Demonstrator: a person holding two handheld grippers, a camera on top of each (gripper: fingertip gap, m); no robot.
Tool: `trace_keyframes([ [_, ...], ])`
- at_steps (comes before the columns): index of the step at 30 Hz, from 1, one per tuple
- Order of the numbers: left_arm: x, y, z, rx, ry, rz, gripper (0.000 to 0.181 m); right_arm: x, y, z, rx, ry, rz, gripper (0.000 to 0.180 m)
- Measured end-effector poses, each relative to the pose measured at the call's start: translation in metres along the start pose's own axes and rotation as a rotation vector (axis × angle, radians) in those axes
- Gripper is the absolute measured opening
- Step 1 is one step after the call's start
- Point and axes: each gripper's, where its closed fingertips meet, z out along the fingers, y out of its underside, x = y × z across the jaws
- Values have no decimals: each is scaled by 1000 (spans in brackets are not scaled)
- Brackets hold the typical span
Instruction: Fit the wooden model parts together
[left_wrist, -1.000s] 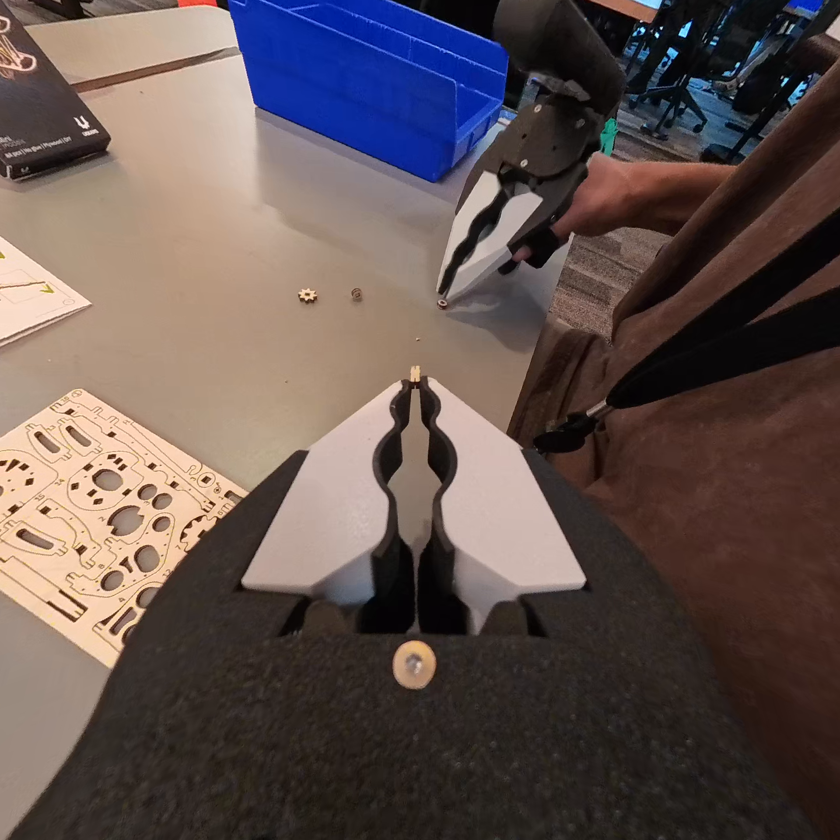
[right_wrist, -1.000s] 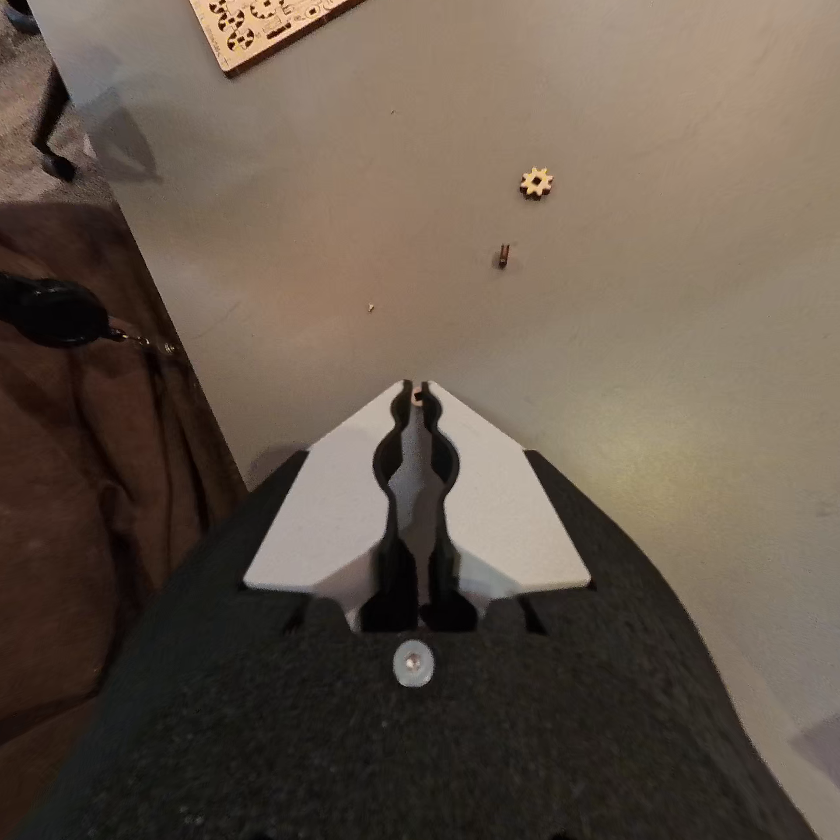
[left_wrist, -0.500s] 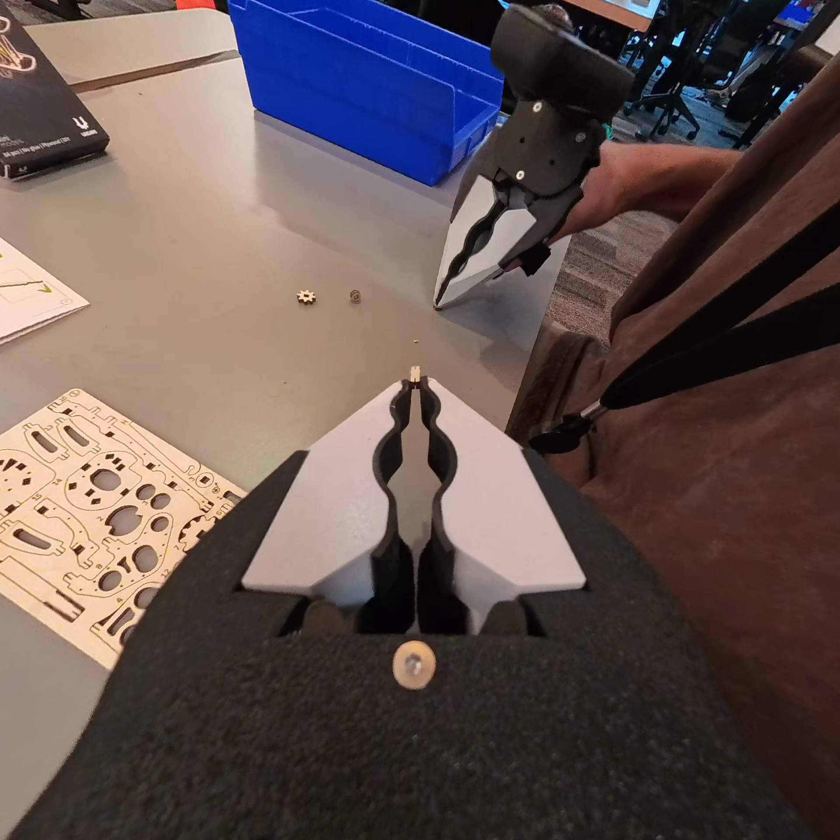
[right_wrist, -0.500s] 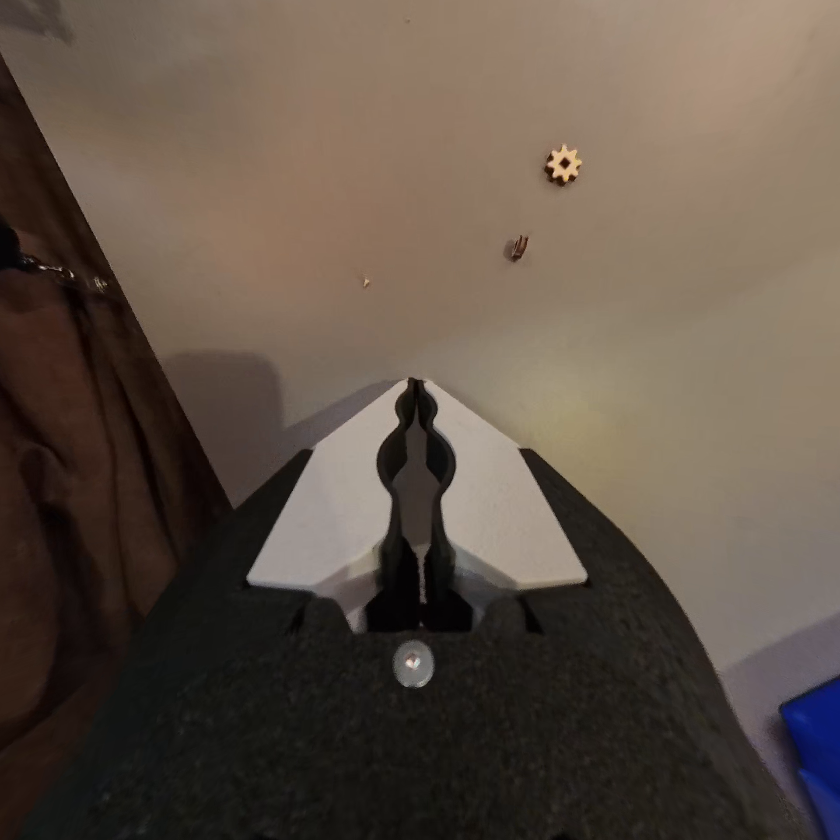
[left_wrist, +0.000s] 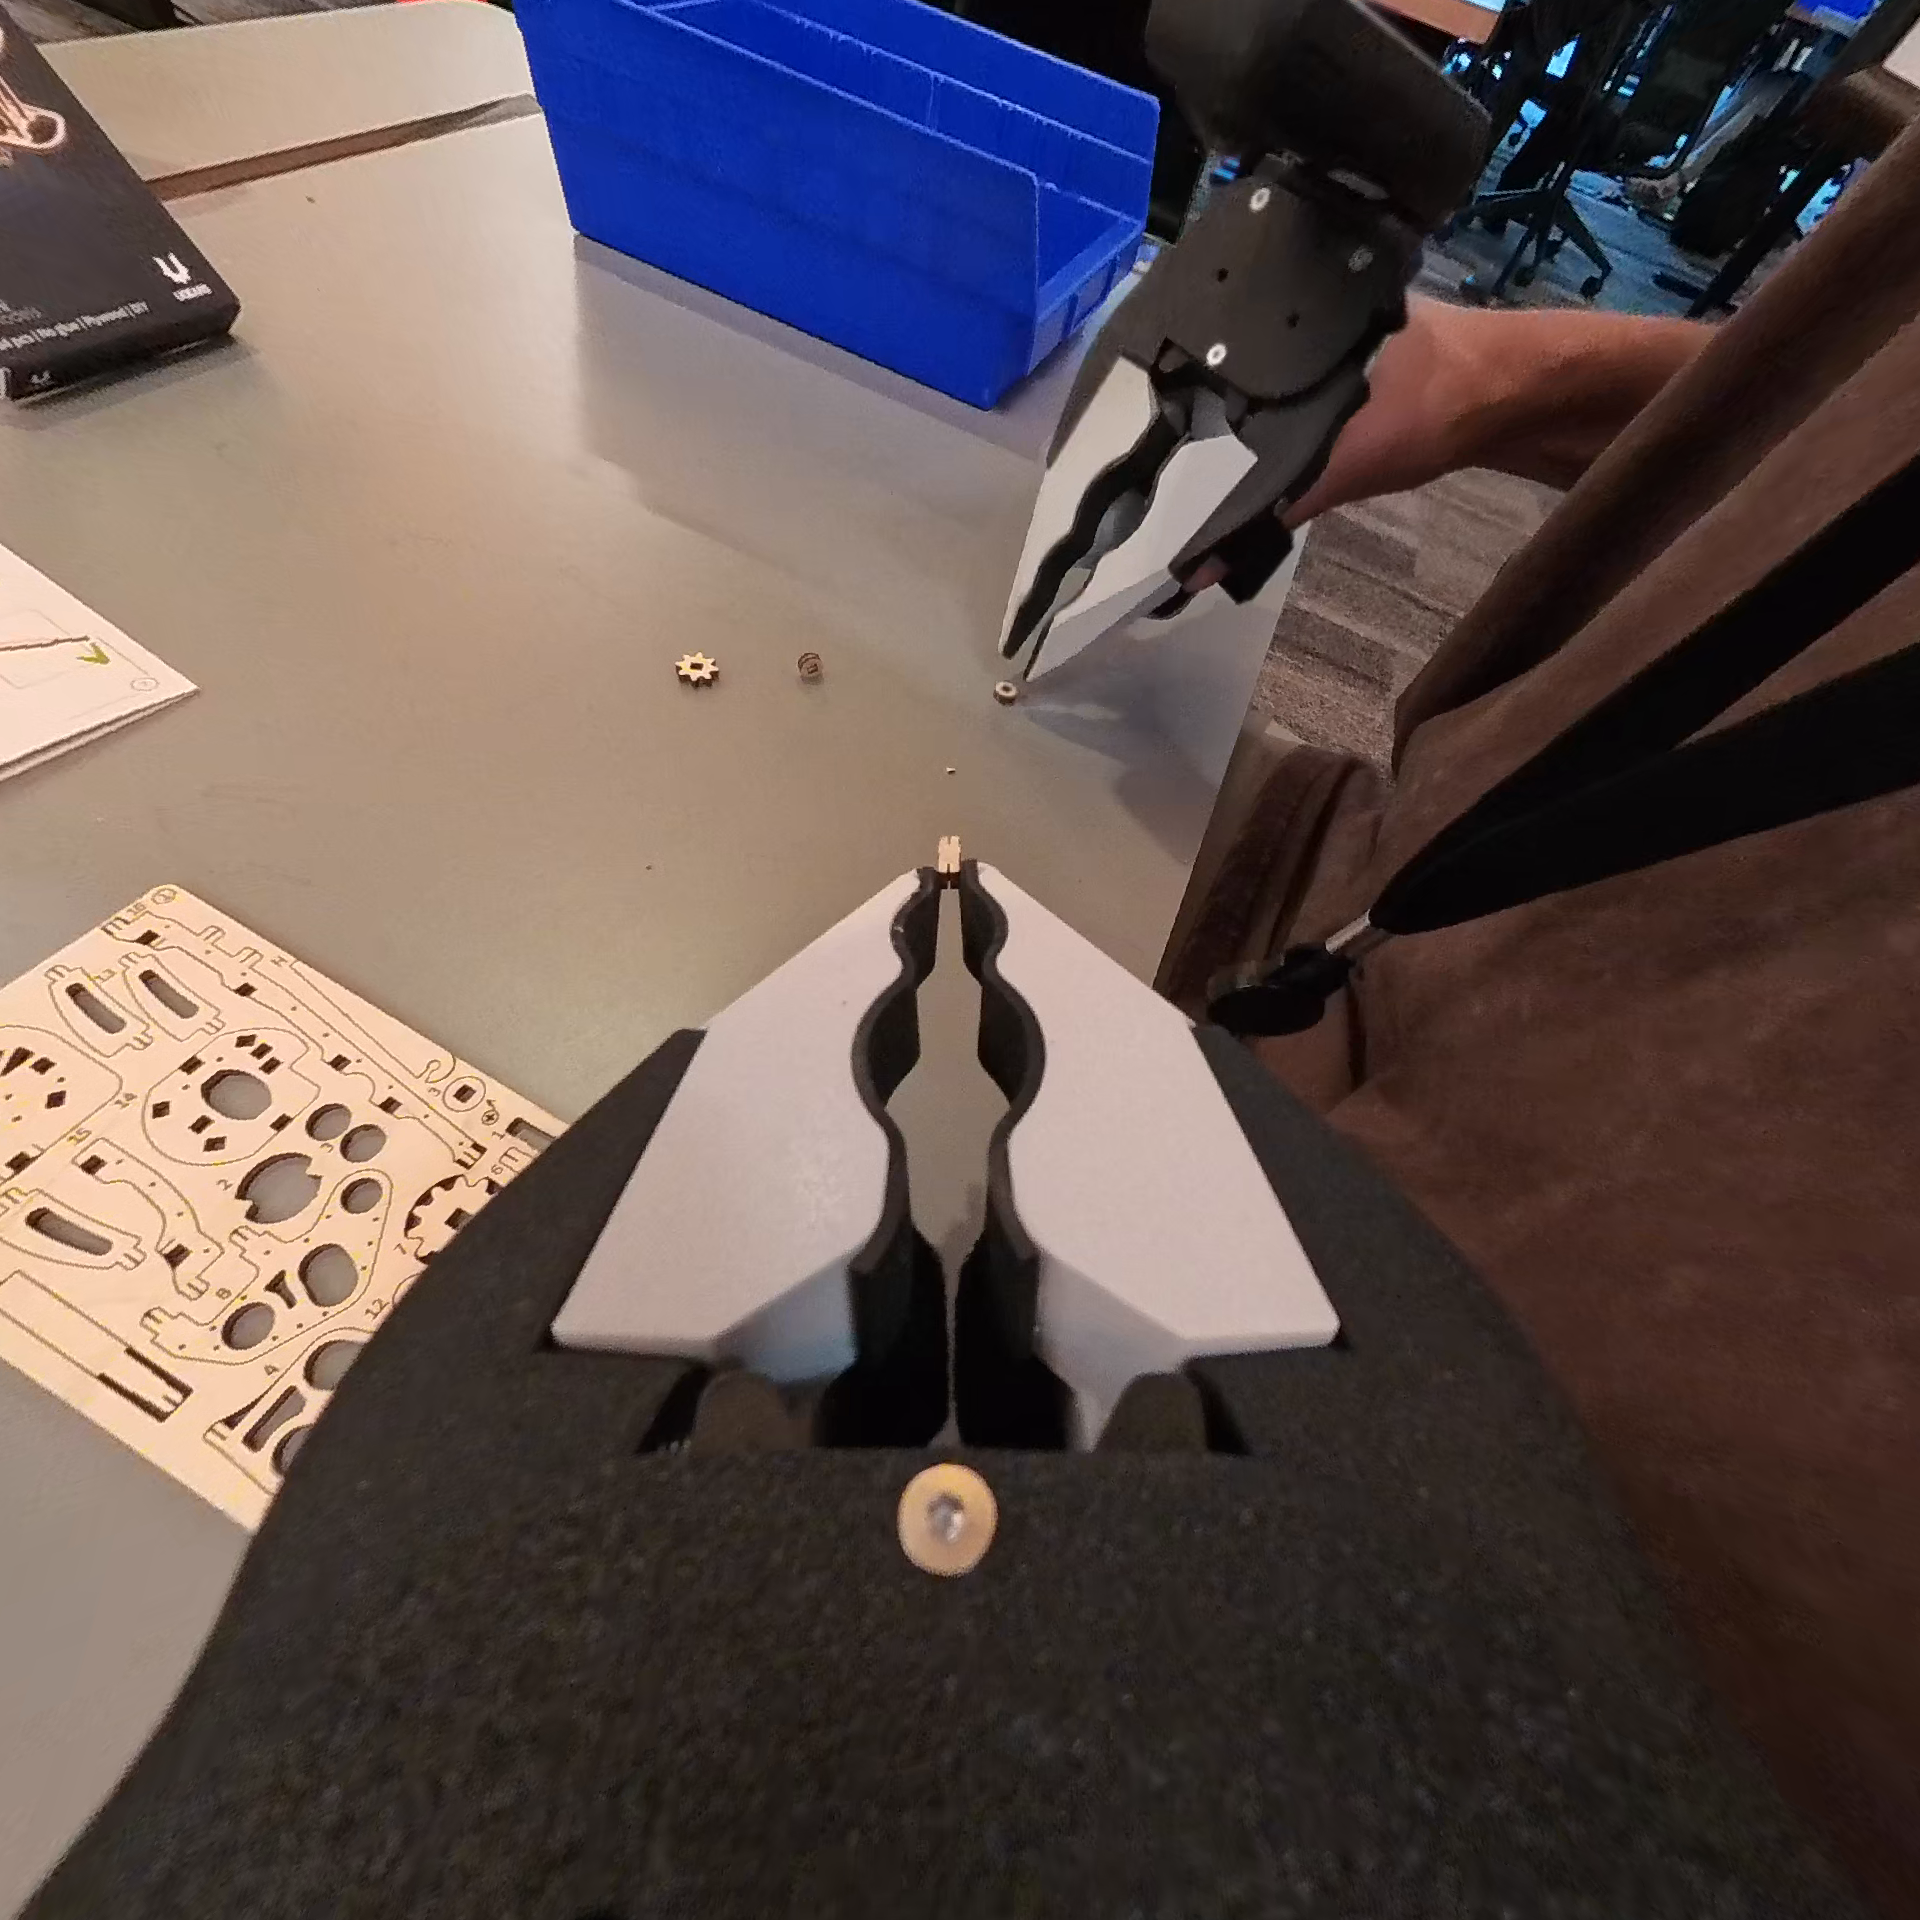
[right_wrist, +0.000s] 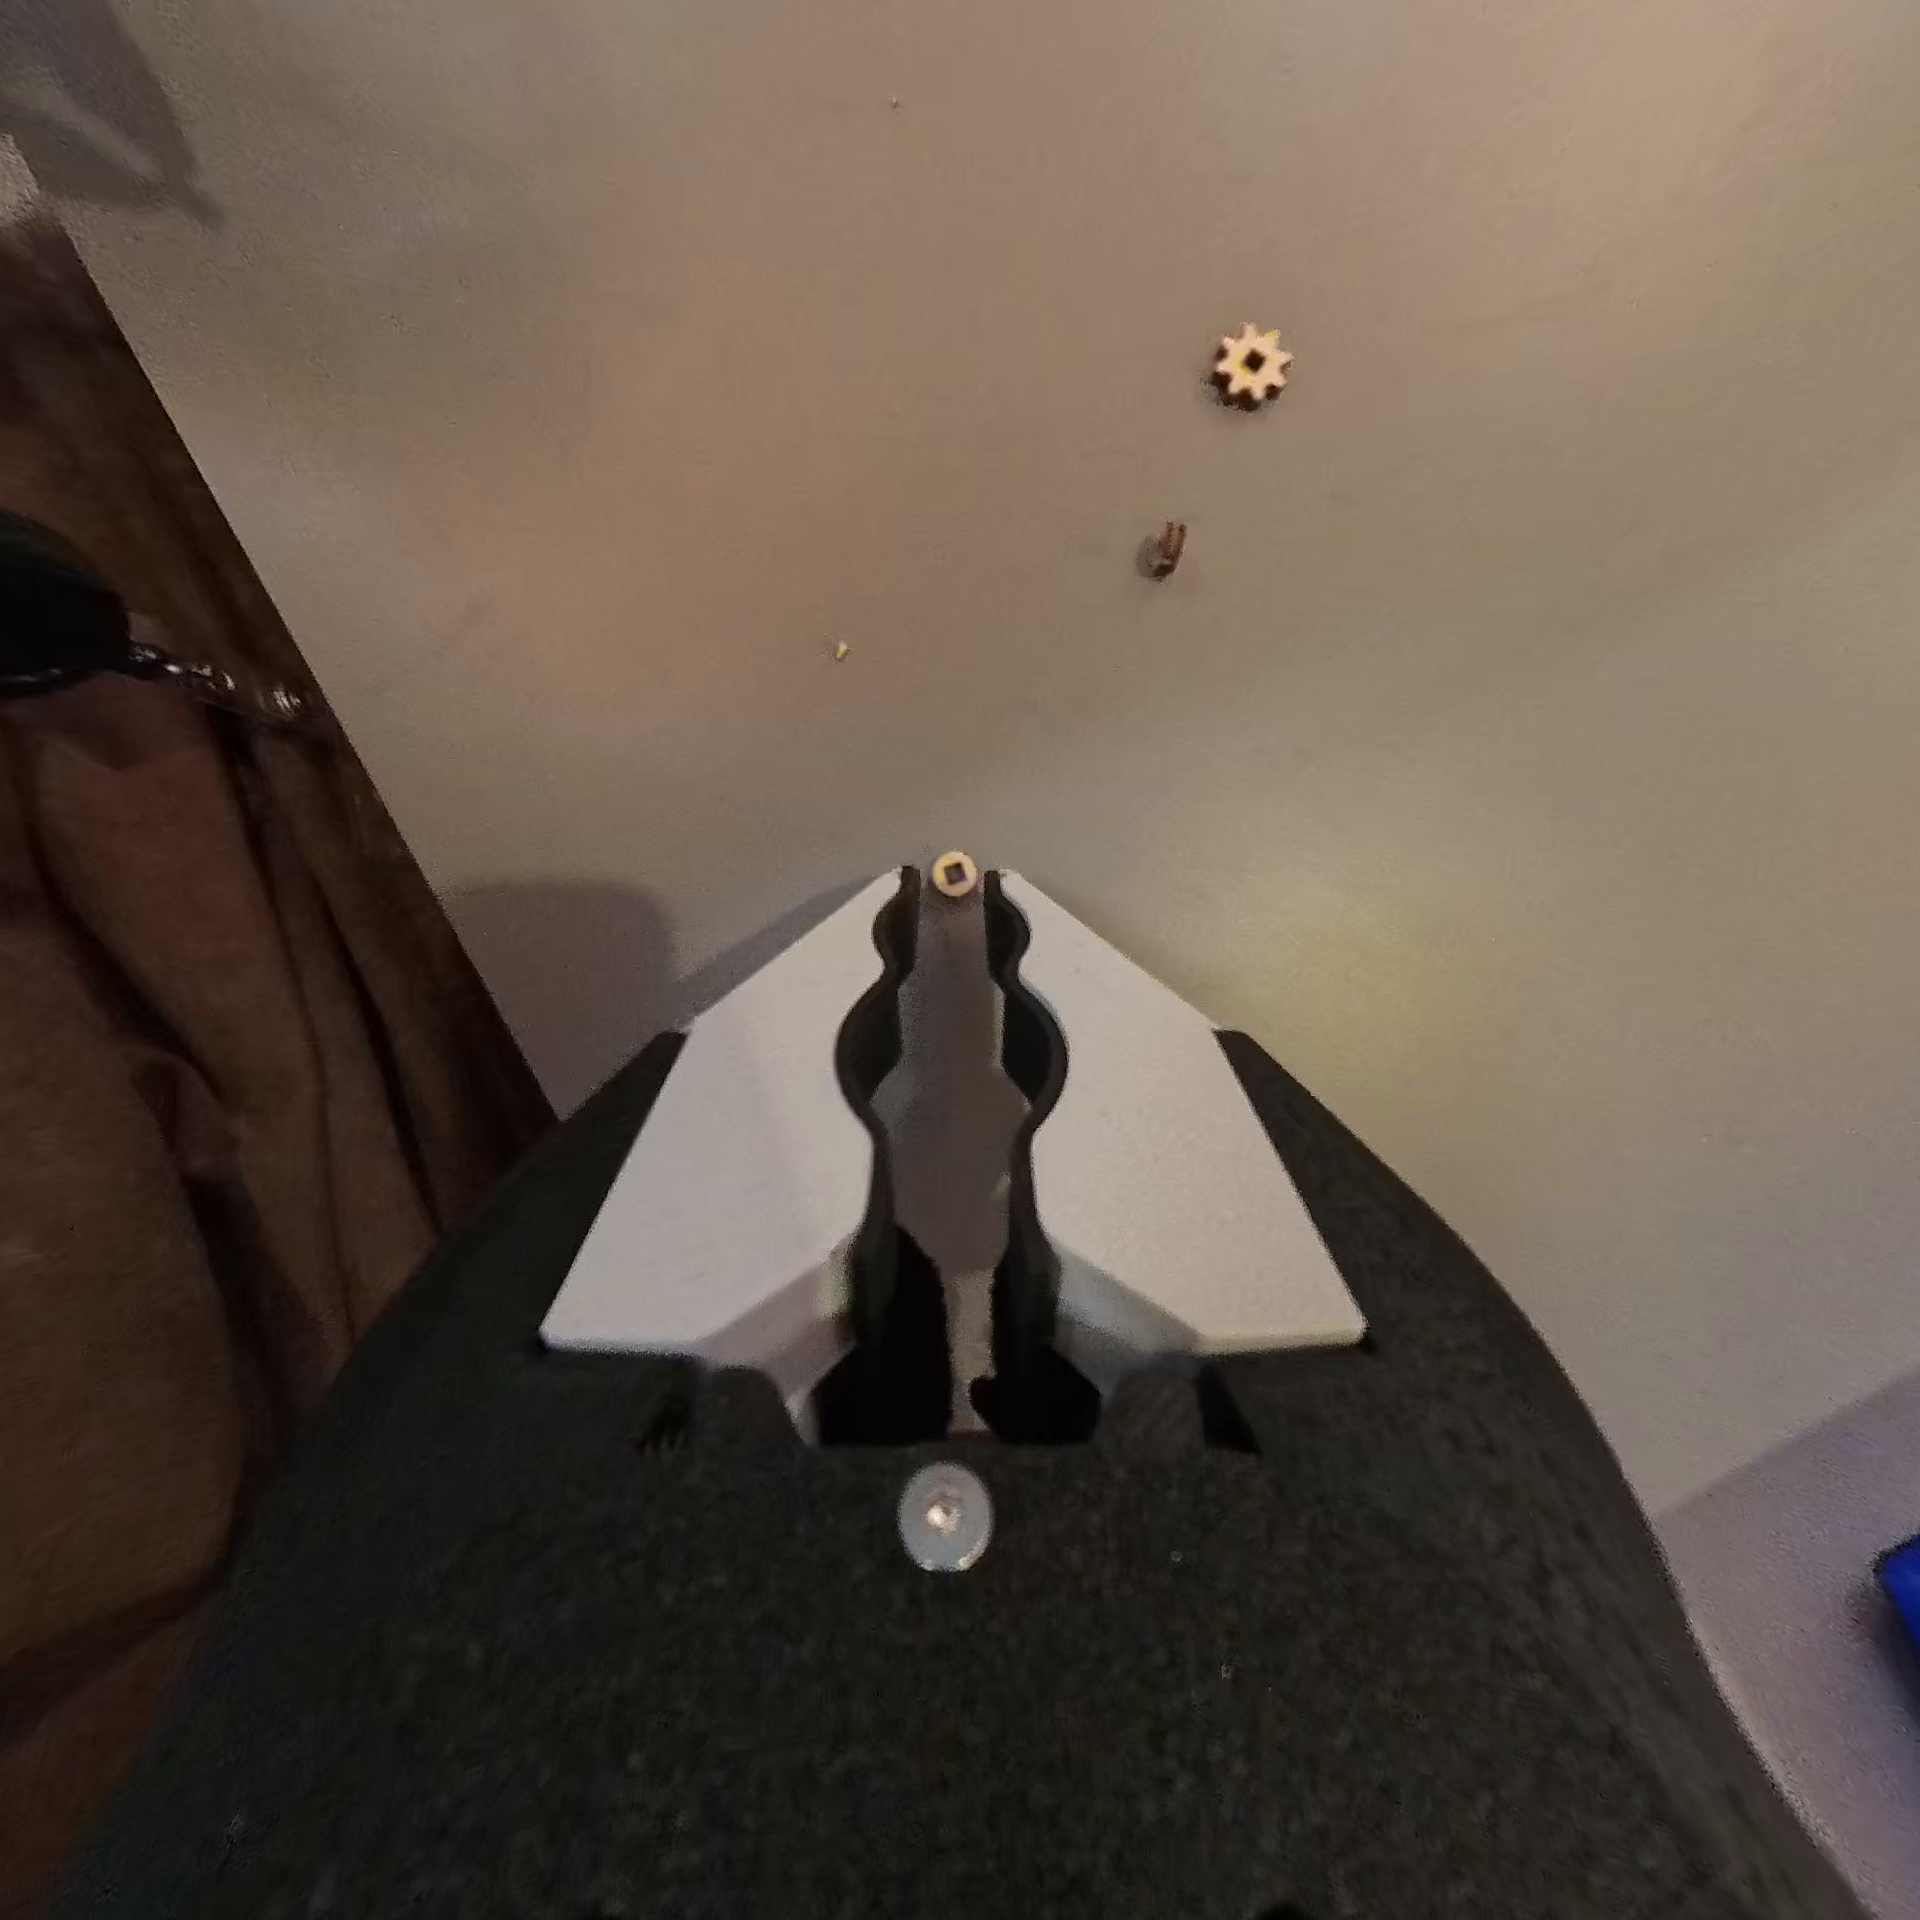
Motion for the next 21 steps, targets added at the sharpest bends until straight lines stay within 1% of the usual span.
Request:
trace_keyframes([
  [3,1,0,2,-6,1,4,1,1,-1,6,-15,27,-26,12],
  [6,0,1,2,-9,-3,4,1,0,2,10,-41,11,-33,12],
  [9,-2,1,2,-8,-9,0,1,2,4,8,-50,20,-46,8],
  [11,-3,0,2,-3,-11,-3,1,3,0,6,-4,12,-25,7],
  [12,-3,-2,3,3,-11,-7,1,1,-8,3,61,-25,21,8],
  [14,-5,-8,5,27,-7,-24,1,-7,-28,-6,216,-170,167,8],
  [17,-6,-30,9,110,21,-62,1,-12,-69,-31,510,-389,369,8],
  [19,-5,-46,13,176,45,-76,1,-18,-94,-49,679,-531,464,8],
  [21,-2,-58,19,219,63,-74,1,-23,-114,-61,802,-651,535,8],
])
